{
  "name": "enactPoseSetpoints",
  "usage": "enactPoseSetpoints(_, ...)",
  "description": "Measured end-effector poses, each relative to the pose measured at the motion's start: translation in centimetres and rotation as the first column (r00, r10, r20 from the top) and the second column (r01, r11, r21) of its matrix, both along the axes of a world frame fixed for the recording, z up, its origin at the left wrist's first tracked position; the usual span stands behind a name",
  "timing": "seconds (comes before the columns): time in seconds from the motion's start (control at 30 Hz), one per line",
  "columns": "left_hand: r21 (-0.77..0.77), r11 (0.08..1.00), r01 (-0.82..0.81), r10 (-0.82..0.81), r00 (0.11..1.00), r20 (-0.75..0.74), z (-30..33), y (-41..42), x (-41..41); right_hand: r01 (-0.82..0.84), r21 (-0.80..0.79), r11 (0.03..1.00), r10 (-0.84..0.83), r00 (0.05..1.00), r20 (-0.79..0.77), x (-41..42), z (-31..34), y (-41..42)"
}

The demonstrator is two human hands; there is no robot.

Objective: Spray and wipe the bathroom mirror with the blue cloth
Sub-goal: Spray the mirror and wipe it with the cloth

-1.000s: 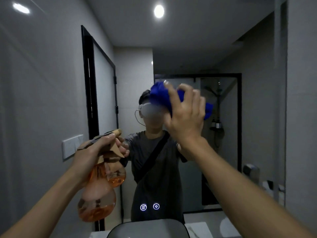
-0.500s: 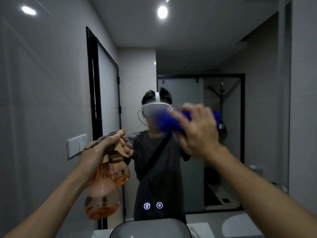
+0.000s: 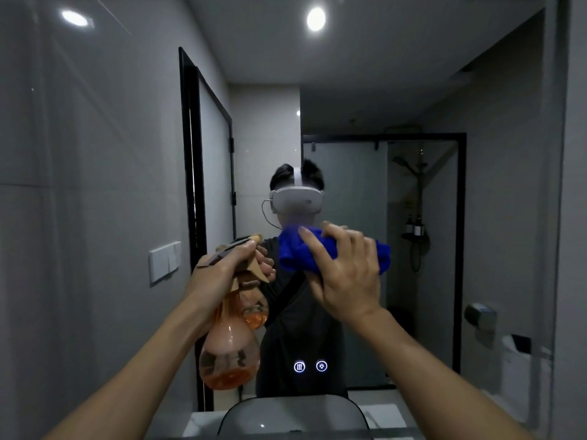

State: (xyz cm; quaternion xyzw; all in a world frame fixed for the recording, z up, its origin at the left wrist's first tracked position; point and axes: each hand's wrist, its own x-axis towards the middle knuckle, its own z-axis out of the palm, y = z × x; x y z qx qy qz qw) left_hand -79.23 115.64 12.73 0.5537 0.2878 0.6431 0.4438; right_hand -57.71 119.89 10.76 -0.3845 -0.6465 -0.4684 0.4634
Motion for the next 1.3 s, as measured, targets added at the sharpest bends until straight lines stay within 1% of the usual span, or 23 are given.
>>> enactPoseSetpoints(0.1, -0.009, 1.0, 0.01, -0.01, 1.0, 0.018, 0.0, -1.1, -0.7, 0.009, -0.001, 1.0, -0.009, 1.0, 0.0, 0.1, -0.7, -0.1)
enactPoseSetpoints(0.23, 0.006, 0.988, -0.157, 0.157, 0.988, -0.003, 0.1, -2.3, -4.5, -0.002, 0.054, 0.999, 0.002, 1.0, -0.006, -0.1, -0.7, 0.0)
enactPoseSetpoints(0.3, 0.021, 0.978, -0.208, 0.209, 0.976, -0.064, 0.2, -2.9, -7.1, 0.007, 0.069, 0.998, -0.006, 1.0, -0.007, -0.1, -0.8, 0.3)
enactPoseSetpoints(0.4, 0.035, 0.972, -0.232, 0.235, 0.96, -0.15, 0.2, -3.6, -10.7, 0.02, 0.094, 0.995, -0.019, 1.0, -0.016, -0.1, -1.0, 0.7)
enactPoseSetpoints(0.47, 0.042, 0.961, -0.274, 0.276, 0.935, -0.222, 0.1, -3.8, -12.4, 0.032, 0.101, 0.994, -0.027, 0.999, -0.043, -0.2, -1.1, 1.0)
enactPoseSetpoints(0.53, 0.065, 0.952, -0.299, 0.305, 0.917, -0.257, 0.1, -3.8, -13.7, 0.038, 0.094, 0.995, -0.028, 0.994, -0.106, -0.8, -1.1, 1.2)
enactPoseSetpoints(0.63, 0.1, 0.959, -0.267, 0.283, 0.935, -0.212, 0.4, -3.8, -14.7, 0.061, 0.109, 0.992, -0.036, 0.975, -0.218, -2.4, 0.2, 1.1)
enactPoseSetpoints(0.73, 0.131, 0.967, -0.217, 0.243, 0.943, -0.228, 0.7, -3.6, -14.9, 0.073, 0.094, 0.993, -0.037, 0.941, -0.337, -5.4, 4.3, 0.5)
enactPoseSetpoints(0.83, 0.136, 0.975, -0.173, 0.201, 0.953, -0.225, 0.8, -3.4, -15.1, 0.043, 0.046, 0.998, -0.015, 0.873, -0.488, -9.9, 8.8, 0.0)
enactPoseSetpoints(0.87, 0.135, 0.978, -0.158, 0.184, 0.96, -0.21, 0.8, -3.4, -15.3, 0.041, 0.039, 0.998, -0.016, 0.861, -0.508, -11.5, 9.5, -0.1)
enactPoseSetpoints(0.9, 0.134, 0.98, -0.146, 0.17, 0.967, -0.192, 0.8, -3.4, -15.4, 0.043, 0.041, 0.998, -0.018, 0.869, -0.495, -12.8, 9.5, -0.1)
enactPoseSetpoints(0.93, 0.13, 0.982, -0.135, 0.157, 0.972, -0.175, 0.7, -3.3, -15.7, 0.044, 0.043, 0.998, -0.02, 0.894, -0.448, -13.9, 8.9, 0.0)
enactPoseSetpoints(0.97, 0.125, 0.985, -0.123, 0.142, 0.977, -0.158, 0.6, -3.3, -15.9, 0.039, 0.04, 0.998, -0.022, 0.93, -0.366, -14.8, 7.6, 0.1)
enactPoseSetpoints(1.03, 0.11, 0.99, -0.093, 0.106, 0.987, -0.123, 0.3, -3.1, -16.2, -0.003, 0.006, 1.0, 0.003, 0.993, -0.122, -15.9, 3.2, 0.4)
enactPoseSetpoints(1.07, 0.104, 0.991, -0.086, 0.097, 0.989, -0.112, 0.1, -3.1, -16.4, -0.033, -0.019, 0.999, 0.033, 0.999, 0.013, -16.1, 0.6, 0.4)
enactPoseSetpoints(1.13, 0.105, 0.989, -0.101, 0.113, 0.987, -0.115, -0.1, -3.1, -16.6, -0.076, -0.041, 0.996, 0.084, 0.961, 0.265, -15.8, -4.2, 0.5)
enactPoseSetpoints(1.17, 0.109, 0.988, -0.108, 0.121, 0.984, -0.128, -0.2, -3.2, -16.6, -0.078, -0.048, 0.996, 0.09, 0.928, 0.361, -15.3, -5.9, 0.6)
enactPoseSetpoints(1.23, 0.116, 0.987, -0.113, 0.13, 0.98, -0.151, -0.2, -3.4, -16.9, -0.072, -0.053, 0.996, 0.088, 0.871, 0.484, -14.1, -6.9, 0.8)
enactPoseSetpoints(1.3, 0.118, 0.987, -0.114, 0.131, 0.979, -0.157, -0.1, -3.6, -17.1, -0.093, -0.023, 0.995, 0.091, 0.848, 0.522, -13.1, -5.2, 1.1)
